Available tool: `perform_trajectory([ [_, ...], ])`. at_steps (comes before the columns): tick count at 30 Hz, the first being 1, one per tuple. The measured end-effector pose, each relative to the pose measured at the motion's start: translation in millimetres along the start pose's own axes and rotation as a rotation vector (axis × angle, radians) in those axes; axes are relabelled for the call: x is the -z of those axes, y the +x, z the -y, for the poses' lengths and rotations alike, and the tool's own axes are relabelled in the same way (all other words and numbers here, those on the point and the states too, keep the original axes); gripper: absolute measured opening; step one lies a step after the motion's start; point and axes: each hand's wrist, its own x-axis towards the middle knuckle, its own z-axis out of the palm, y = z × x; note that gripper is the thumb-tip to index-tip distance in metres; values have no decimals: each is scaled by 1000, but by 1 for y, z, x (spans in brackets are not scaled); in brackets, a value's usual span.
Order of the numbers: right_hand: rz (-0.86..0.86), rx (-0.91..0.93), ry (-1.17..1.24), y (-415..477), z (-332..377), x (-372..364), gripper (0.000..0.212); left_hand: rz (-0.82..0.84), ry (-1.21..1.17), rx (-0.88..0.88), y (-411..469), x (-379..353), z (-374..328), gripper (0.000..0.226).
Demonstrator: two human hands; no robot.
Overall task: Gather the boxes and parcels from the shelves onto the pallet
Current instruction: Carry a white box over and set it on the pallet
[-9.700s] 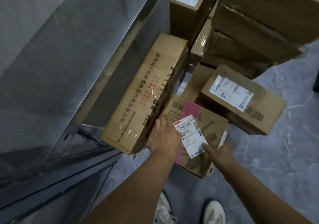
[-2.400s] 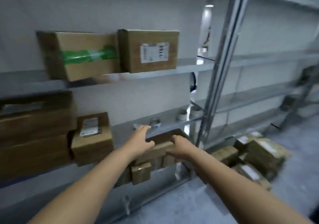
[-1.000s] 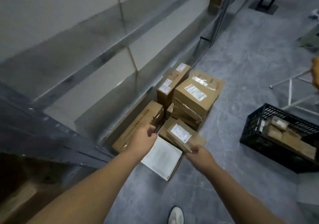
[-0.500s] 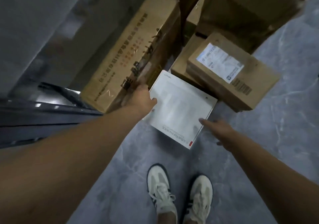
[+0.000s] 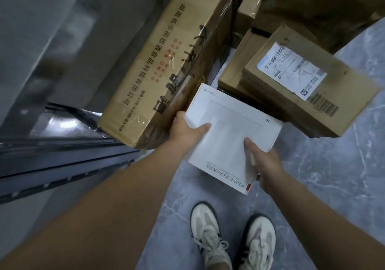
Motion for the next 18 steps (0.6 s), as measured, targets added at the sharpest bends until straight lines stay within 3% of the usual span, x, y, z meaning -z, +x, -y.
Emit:
perform_trajectory([
  [3, 8, 36, 20, -27, 9, 5, 62, 20, -21, 3, -28, 21, -7, 68],
  [8, 21, 75, -155, -91, 58, 30, 73, 96, -122, 58, -100, 73, -28, 66],
  [11, 49, 132, -234, -132, 100, 49, 68, 139, -204, 99, -148, 104, -50, 63],
  [18, 106, 388, -337, -235, 190, 86, 62, -1, -422, 7, -263, 139, -117, 53],
])
